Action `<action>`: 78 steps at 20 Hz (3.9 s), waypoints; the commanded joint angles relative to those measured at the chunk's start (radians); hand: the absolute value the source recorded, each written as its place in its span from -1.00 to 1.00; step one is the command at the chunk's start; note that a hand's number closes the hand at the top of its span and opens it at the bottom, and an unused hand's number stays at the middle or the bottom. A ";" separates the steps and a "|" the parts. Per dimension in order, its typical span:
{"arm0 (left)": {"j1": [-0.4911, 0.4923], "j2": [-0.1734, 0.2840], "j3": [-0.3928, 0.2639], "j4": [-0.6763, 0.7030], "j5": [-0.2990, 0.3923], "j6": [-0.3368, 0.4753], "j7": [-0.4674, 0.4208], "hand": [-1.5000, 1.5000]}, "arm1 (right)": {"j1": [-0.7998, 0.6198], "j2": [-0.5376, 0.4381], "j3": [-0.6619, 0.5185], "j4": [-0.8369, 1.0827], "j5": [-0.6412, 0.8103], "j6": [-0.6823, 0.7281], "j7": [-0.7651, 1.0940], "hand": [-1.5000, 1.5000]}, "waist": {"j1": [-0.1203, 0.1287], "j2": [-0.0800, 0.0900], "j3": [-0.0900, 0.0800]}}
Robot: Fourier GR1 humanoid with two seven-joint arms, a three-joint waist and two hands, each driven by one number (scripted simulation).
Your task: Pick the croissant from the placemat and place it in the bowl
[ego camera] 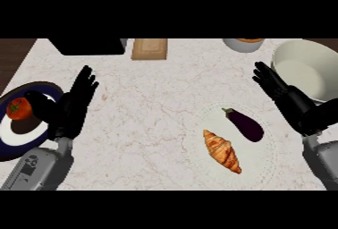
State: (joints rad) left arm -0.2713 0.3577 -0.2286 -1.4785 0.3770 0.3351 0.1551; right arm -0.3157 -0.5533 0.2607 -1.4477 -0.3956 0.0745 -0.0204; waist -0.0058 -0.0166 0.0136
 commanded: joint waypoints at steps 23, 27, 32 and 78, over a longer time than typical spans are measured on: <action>0.079 -0.035 -0.051 -0.028 -0.158 -0.010 -0.121 0.00 | 0.429 -0.002 0.383 -0.497 0.996 -0.535 -0.209 -1.00 | -0.007 0.012 -0.015; 0.085 -0.070 -0.069 0.006 -0.175 -0.013 -0.139 0.00 | 0.389 0.050 0.431 -0.622 1.154 -0.386 0.108 -1.00 | -0.004 0.014 -0.016; 0.093 -0.045 -0.046 -0.085 -0.170 -0.023 -0.084 0.00 | 0.346 0.090 0.445 -0.657 1.197 -0.192 0.341 -1.00 | 0.008 0.014 -0.015; 0.130 -0.226 0.128 0.020 -0.358 -0.222 -0.148 0.00 | 0.367 0.354 0.161 -0.223 1.103 0.057 0.049 -1.00 | 0.006 0.017 -0.014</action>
State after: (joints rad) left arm -0.1519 0.1416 -0.1113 -1.5022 0.0422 0.1319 0.0464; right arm 0.0985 -0.2557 0.4181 -1.7202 0.6834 0.1181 0.0100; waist -0.0011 0.0000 0.0001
